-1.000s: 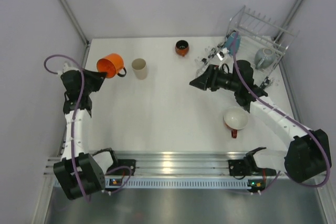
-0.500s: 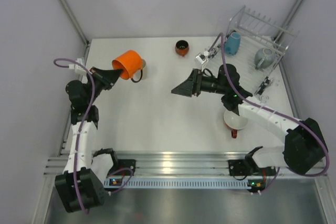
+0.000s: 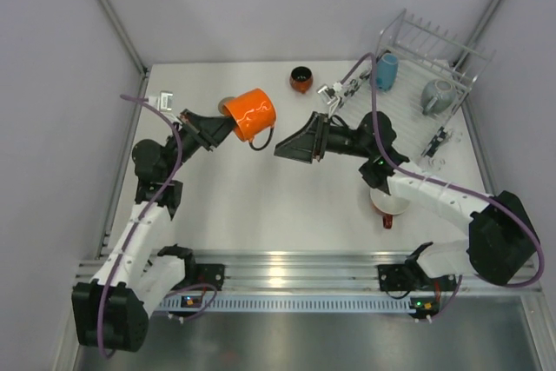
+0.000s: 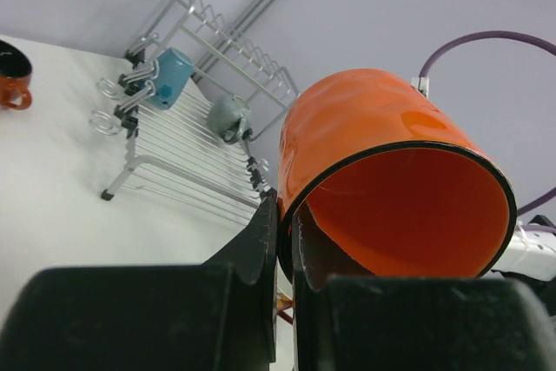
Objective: Load the cups into the dish rack
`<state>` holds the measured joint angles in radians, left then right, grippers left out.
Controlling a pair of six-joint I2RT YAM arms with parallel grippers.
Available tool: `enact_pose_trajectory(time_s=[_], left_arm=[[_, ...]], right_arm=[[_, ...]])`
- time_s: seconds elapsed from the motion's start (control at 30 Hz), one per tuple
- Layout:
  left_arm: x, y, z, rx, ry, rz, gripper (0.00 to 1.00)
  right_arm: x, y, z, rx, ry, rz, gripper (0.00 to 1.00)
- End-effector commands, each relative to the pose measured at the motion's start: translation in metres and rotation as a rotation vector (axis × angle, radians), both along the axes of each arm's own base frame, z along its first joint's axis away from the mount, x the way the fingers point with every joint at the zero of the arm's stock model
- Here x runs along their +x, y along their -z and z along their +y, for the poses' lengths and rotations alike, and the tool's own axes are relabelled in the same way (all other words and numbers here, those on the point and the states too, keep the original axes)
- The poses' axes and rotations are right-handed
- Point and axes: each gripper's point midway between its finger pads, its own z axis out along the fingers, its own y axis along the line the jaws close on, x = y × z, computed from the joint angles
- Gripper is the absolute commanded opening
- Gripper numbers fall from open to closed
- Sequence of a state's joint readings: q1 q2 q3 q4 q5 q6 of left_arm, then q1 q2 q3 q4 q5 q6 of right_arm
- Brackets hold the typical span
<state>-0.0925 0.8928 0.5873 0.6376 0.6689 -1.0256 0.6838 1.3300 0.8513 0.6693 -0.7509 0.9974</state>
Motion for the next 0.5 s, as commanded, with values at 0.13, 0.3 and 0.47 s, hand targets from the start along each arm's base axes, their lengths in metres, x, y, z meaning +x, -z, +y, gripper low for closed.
enact_pose_trajectory(time_s=[0.13, 0.3, 0.47], left_arm=[[-0.025, -0.047, -0.014, -0.101, 0.062, -0.188, 0.0], [-0.033, -0.046, -0.024, -0.137, 0.096, -0.186, 0.0], [-0.035, -0.041, -0.031, -0.141, 0.109, -0.176, 0.0]], right_arm=[[-0.022, -0.034, 0.006, 0.158, -0.066, -0.094, 0.71], [-0.024, -0.035, 0.008, 0.182, -0.071, -0.082, 0.69], [-0.024, -0.035, 0.012, 0.187, -0.079, -0.077, 0.65]])
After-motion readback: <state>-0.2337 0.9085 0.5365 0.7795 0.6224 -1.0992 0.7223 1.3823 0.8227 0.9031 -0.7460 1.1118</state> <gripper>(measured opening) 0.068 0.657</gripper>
